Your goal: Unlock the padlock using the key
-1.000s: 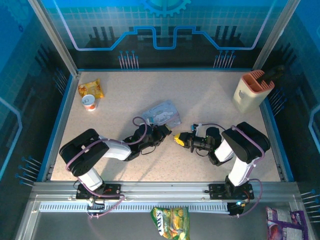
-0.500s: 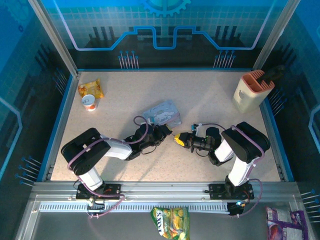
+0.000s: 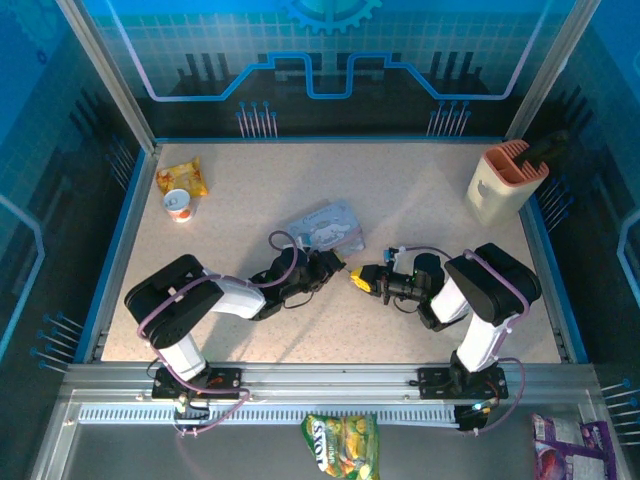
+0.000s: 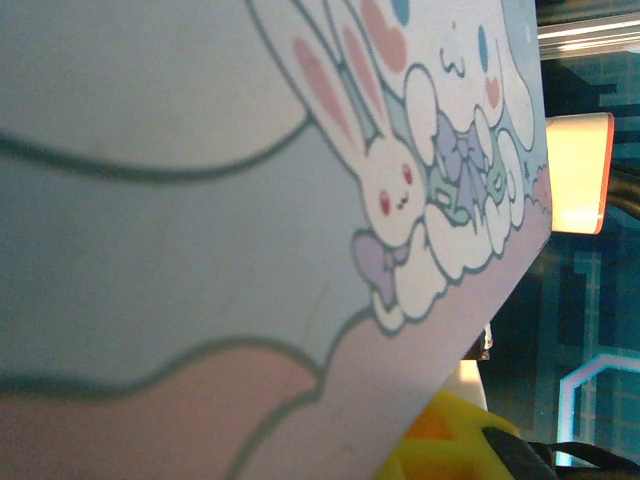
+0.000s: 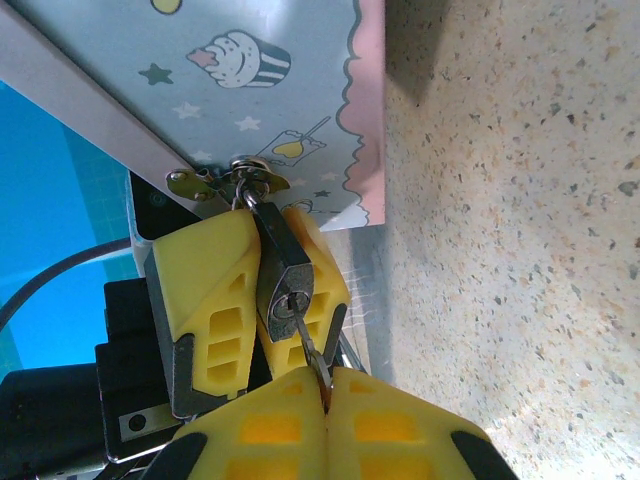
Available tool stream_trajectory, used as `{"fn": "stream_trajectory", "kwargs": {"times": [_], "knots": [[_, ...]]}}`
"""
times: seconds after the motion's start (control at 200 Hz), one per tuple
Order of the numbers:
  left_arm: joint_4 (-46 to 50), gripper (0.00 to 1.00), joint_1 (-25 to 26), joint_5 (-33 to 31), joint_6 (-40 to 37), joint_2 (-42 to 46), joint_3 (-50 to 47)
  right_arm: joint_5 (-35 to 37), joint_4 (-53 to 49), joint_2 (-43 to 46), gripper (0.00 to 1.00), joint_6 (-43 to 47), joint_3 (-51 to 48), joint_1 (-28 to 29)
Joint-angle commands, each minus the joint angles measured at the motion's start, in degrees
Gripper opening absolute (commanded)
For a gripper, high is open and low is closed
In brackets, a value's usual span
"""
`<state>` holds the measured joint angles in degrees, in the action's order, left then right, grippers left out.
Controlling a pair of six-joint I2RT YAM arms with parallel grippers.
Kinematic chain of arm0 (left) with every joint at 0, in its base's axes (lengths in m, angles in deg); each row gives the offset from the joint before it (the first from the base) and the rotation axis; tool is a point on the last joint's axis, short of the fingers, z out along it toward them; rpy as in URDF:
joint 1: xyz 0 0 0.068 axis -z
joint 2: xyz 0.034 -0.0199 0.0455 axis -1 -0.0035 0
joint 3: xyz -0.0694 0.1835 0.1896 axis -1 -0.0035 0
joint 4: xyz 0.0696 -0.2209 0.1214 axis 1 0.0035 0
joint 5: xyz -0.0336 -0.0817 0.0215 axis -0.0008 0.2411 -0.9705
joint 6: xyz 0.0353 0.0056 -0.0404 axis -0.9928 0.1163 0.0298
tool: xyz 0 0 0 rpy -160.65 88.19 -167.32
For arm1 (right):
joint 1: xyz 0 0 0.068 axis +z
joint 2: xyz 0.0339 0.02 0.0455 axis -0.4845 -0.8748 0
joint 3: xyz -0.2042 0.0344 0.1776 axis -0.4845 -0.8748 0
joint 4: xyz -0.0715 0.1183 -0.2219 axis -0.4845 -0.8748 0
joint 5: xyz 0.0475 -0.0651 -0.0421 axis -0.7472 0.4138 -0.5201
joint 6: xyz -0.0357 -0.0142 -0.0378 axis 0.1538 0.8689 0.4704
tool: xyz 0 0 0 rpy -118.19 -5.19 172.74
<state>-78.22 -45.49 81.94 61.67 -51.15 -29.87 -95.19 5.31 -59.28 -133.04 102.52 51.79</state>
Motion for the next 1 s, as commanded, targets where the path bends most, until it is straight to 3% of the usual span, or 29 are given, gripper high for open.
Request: {"fn": "stream_trajectory", "kwargs": {"times": [0.0, 0.996], "knots": [[-4.17, 0.01, 1.88, 8.42, -0.47, -0.60, 1.78, 0.56, 2.70, -0.67, 0.00, 0.62, 1.31, -0.75], [-6.93, 0.00, 4.03, 11.27, 0.55, -2.07, 2.89, -0.40, 0.01, 0.46, 0.00, 4.99, 2.02, -1.99]]}}
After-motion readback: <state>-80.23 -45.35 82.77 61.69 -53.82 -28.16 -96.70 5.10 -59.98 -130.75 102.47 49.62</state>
